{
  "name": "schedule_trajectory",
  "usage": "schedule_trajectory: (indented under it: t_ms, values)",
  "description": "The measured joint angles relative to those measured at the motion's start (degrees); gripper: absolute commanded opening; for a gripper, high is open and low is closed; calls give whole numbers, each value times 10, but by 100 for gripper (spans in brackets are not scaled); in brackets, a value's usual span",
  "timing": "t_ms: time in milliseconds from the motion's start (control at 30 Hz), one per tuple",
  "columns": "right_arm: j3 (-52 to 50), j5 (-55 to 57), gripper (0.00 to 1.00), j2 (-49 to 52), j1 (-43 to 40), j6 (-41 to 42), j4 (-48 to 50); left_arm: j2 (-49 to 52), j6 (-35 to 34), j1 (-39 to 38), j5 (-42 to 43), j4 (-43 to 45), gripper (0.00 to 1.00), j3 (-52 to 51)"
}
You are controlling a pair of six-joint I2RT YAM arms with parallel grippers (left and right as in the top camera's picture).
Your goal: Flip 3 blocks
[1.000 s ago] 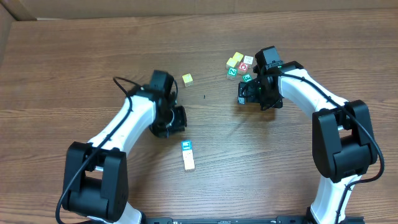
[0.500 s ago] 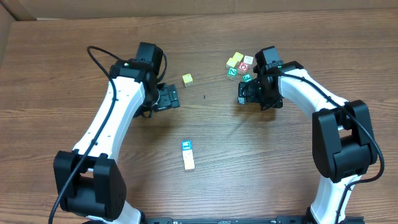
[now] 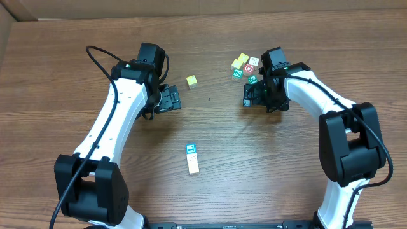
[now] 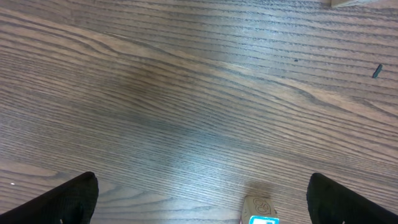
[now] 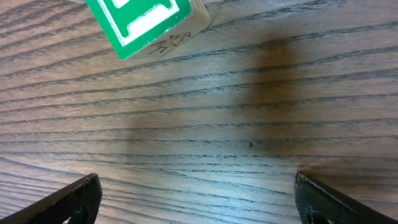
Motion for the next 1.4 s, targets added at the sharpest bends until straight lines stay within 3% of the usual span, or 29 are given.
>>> schedule_trajectory:
  t_ms: [733,1400]
  values:
    - [-2,0,100,-14,4,0,0,0,0,0,0,0,100,0]
    - [-4,-2,100,-476,15,0,-2,0,0,0,-2,0,100,0]
